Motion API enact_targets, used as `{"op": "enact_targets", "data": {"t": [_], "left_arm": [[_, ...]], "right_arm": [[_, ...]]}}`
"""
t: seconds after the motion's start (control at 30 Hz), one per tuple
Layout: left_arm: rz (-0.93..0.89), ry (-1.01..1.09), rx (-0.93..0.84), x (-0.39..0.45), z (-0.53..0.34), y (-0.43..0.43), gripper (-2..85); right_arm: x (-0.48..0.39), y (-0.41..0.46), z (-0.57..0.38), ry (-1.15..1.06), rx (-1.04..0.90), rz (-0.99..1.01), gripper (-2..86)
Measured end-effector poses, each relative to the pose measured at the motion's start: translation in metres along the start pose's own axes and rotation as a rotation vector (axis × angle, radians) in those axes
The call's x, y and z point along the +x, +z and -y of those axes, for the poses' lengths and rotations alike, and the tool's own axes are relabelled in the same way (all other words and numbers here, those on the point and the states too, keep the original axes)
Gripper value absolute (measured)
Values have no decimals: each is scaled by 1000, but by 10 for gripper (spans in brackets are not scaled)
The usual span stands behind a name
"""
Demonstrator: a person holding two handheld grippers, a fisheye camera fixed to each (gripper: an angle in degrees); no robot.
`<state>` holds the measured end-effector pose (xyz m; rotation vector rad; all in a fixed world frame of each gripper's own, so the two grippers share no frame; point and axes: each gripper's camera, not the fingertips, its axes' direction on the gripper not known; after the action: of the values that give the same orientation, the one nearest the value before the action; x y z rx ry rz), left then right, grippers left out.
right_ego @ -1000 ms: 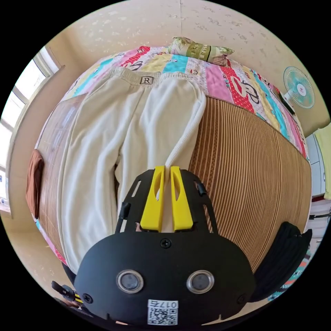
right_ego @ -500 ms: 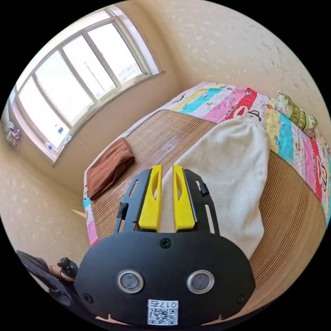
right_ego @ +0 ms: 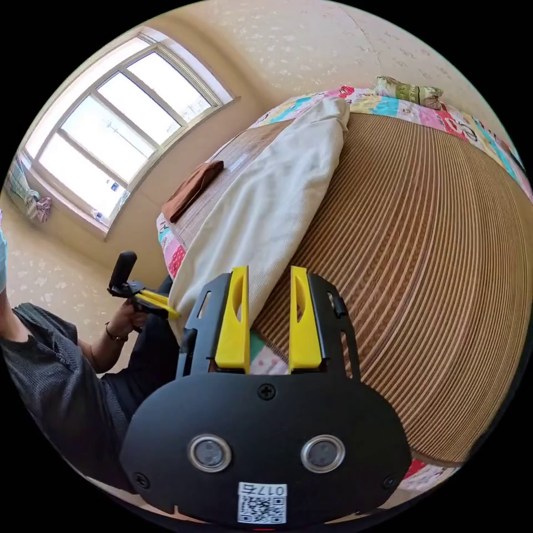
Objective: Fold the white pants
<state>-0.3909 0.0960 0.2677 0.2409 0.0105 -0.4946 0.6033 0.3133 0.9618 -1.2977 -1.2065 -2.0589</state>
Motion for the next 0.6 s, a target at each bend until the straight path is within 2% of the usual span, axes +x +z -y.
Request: {"op": "enact_targets", "data": {"t": [0.07, 0.13, 0.2, 0.27, 0.3, 0.33, 0.37, 0.43, 0.53, 0.6], "left_arm": [[-84, 102, -44, 4, -1, -1, 46], [-344, 216, 4, 1, -14, -27, 45], [-455, 220, 26, -7, -24, -40, 47], [-311, 60, -44, -21, -28, -33, 50], [-106, -51, -119, -26, -30, -22, 52], [67, -69, -186, -20, -31, -12, 49], [112, -53, -196, -14, -32, -9, 48], [136, -58, -86, 3, -39, -14, 86], [58, -114, 96, 2, -50, -27, 137], [35, -122, 153, -2, -53, -30, 150]], "right_arm": [[0, -3, -40, 42, -30, 43, 88], [-5, -7, -74, 69, -22, 94, 81], [-18, -11, -104, 57, -1, 133, 76], [-24, -9, -119, 62, 18, 122, 76], [-26, -5, -123, 65, 18, 107, 78], [-26, -1, -124, 67, 10, 101, 82], [-26, 7, -122, 69, -10, 94, 88], [-24, 22, -115, 86, -48, 91, 108], [-13, 48, -101, 124, -137, 92, 132], [-9, 62, -94, 112, -177, 92, 140]]}}
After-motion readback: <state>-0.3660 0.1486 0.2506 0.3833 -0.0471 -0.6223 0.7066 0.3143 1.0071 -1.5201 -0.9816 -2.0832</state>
